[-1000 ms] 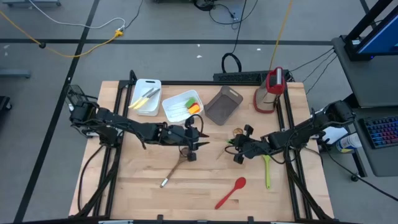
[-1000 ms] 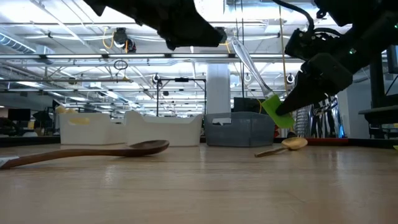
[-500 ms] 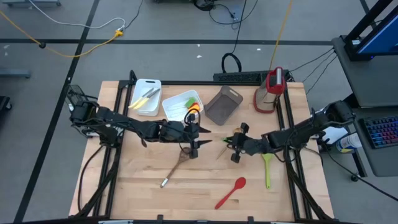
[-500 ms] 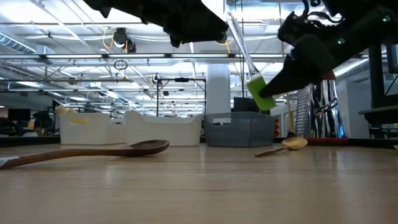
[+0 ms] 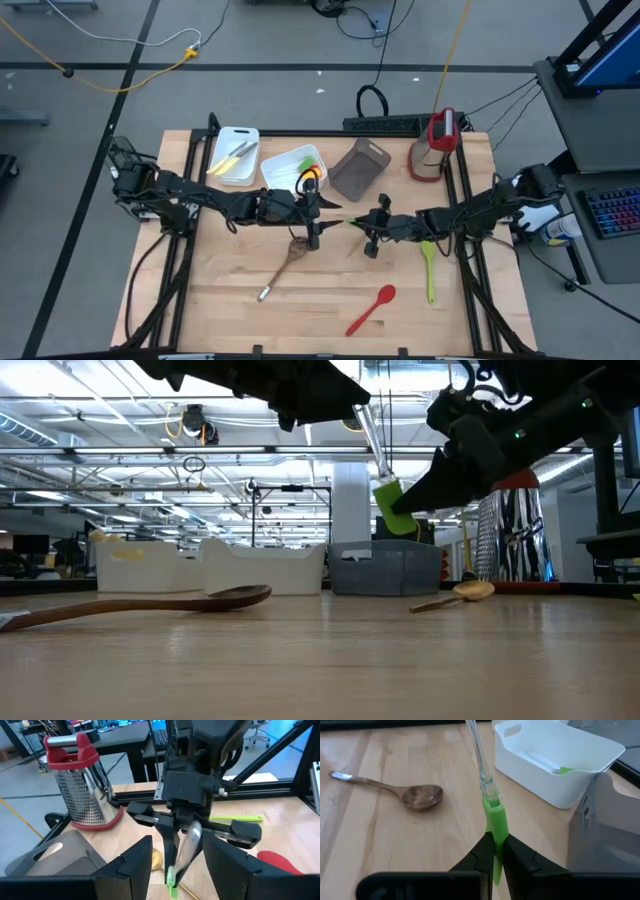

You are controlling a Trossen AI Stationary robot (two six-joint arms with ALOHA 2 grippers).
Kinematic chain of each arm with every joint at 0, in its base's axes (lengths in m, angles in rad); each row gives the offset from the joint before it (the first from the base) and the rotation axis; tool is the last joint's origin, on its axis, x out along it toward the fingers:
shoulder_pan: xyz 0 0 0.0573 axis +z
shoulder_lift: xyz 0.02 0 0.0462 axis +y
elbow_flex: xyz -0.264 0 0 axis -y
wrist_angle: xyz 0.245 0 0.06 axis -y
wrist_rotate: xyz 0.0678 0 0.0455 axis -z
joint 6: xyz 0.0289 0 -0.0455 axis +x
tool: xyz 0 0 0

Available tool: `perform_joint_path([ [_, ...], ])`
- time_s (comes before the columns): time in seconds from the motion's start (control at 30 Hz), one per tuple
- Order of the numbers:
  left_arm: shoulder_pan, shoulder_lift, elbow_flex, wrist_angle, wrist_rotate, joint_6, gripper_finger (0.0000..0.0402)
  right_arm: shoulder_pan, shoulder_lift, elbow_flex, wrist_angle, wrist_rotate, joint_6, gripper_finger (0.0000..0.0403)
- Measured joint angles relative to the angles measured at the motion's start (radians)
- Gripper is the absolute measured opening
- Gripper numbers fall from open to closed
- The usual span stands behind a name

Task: Pick & Place Kitchen Items
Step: Put the gold spoon into the black bin

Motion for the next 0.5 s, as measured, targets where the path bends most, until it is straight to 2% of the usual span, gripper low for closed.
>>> perform_joint_path([
  [0.3, 0.000, 0.000, 0.000, -0.012, 0.001, 0.002, 0.0179, -0.025, 0.047, 0.019, 0.003, -0.001, 0.003, 0.0020],
  [0.4, 0.000, 0.000, 0.000, -0.023, 0.001, 0.003, 0.0157, -0.026, 0.047, 0.019, 0.004, -0.001, 0.003, 0.0020],
  [0.5, 0.000, 0.000, 0.000, -0.034, 0.000, 0.003, 0.0118, -0.026, 0.047, 0.019, 0.021, -0.002, 0.002, 0.0020],
])
